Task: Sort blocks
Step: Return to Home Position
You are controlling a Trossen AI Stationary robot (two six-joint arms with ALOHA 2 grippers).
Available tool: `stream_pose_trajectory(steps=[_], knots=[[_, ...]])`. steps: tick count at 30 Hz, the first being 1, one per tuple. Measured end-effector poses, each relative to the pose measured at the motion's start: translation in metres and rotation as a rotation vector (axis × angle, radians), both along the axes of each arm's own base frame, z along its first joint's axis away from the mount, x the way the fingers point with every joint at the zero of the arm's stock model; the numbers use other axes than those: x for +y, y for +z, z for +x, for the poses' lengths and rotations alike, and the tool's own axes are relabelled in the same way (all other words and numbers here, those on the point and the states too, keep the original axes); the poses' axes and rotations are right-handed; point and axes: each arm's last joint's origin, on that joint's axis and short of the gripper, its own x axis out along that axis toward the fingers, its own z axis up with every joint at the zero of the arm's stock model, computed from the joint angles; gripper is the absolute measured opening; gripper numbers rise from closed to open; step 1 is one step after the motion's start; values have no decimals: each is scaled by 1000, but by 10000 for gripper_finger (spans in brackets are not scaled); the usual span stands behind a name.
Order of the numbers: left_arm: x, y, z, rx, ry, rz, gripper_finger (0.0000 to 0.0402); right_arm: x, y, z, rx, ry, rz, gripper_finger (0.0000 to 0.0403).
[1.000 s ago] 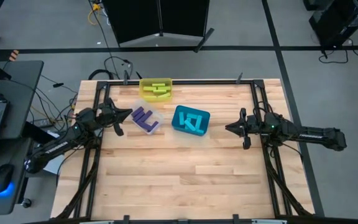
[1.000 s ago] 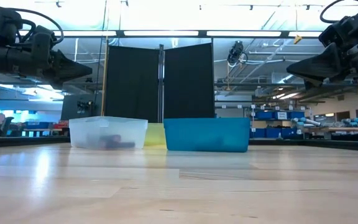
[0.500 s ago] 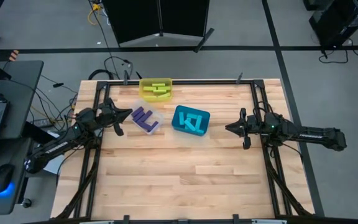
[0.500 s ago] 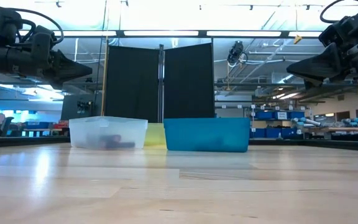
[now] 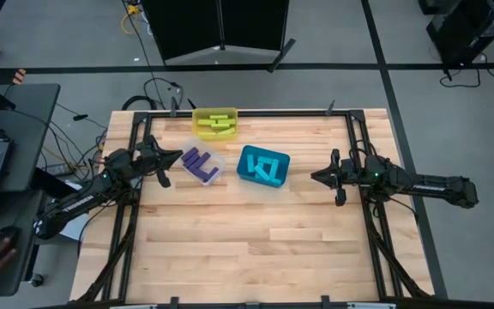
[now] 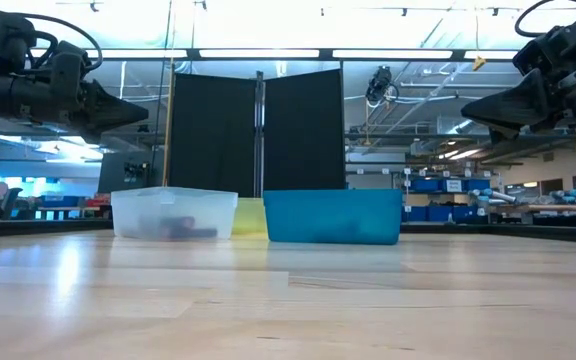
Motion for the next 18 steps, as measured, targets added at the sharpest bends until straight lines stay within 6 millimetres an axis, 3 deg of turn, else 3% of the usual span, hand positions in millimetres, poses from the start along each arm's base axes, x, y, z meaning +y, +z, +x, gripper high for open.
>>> stream_pose_trajectory(steps=[18], knots=[[0, 3, 0, -27, -2, 17, 30, 0, 0, 0, 0, 0, 0, 52]])
